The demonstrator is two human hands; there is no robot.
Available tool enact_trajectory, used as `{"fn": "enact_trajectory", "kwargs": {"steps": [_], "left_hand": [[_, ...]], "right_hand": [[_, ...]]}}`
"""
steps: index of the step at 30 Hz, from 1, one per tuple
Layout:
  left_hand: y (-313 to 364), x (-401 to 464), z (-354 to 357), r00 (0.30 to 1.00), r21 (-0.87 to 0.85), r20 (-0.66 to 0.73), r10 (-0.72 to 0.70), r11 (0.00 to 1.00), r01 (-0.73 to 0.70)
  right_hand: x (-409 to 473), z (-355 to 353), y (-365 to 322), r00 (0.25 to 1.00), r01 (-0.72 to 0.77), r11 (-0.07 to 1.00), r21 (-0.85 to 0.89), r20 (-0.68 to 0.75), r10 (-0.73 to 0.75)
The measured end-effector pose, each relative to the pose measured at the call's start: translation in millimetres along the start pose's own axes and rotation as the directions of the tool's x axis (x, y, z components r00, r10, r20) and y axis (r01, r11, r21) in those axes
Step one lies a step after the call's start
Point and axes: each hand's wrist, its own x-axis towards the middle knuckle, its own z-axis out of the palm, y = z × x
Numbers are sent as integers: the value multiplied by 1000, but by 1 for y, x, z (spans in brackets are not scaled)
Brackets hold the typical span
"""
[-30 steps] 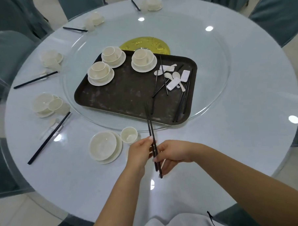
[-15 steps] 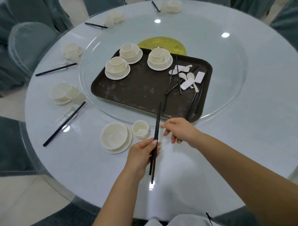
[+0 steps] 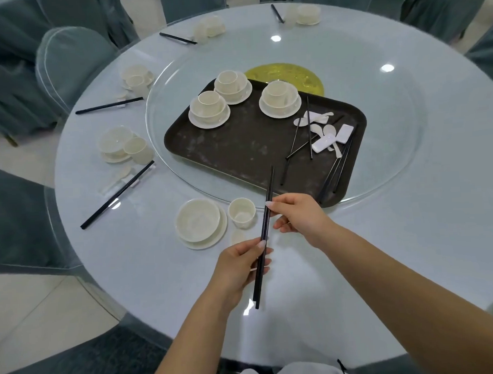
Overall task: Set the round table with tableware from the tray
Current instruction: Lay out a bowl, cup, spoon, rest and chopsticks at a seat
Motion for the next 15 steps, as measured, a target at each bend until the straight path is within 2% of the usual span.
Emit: {"fn": "enact_trajectory", "kwargs": {"steps": [7, 15], "left_hand": [[0, 0, -7, 1000, 34, 14, 12, 999, -13], [-7, 4, -8, 1000, -14, 15, -27, 1000, 27]], "right_hand": [[0, 2, -2, 1000, 28, 1000, -11, -9, -28], [0, 2, 5, 1000, 11, 1000, 20, 5, -11]]}}
